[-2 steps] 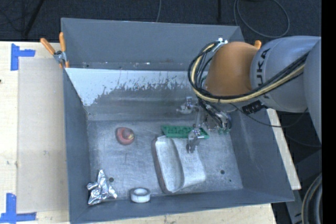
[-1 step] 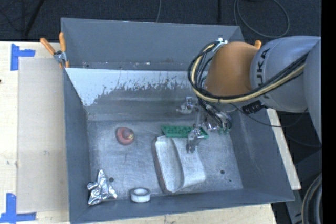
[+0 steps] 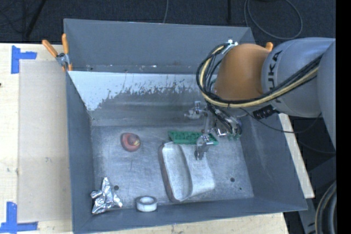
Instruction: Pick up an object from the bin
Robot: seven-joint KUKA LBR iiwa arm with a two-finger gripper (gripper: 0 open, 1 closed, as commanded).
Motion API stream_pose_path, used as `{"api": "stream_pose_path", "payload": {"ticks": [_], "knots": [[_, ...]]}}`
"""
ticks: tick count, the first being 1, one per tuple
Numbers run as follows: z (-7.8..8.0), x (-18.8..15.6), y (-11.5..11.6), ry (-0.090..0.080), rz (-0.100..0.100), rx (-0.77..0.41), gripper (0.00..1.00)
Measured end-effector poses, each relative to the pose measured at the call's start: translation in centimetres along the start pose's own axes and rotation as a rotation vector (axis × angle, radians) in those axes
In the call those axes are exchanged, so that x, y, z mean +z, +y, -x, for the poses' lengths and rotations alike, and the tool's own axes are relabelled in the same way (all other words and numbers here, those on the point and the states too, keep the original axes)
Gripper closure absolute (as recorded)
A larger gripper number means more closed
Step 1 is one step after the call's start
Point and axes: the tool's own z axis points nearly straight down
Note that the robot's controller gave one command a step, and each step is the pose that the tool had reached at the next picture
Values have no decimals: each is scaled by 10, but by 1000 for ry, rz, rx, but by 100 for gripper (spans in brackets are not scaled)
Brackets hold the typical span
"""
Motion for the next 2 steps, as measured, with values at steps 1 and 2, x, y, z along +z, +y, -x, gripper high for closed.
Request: {"api": "stream_pose_path", "payload": {"ticks": [1,2], "knots": [[-5,-1,0,31,2,0,100],[-5,-1,0,31,2,0,100]]}}
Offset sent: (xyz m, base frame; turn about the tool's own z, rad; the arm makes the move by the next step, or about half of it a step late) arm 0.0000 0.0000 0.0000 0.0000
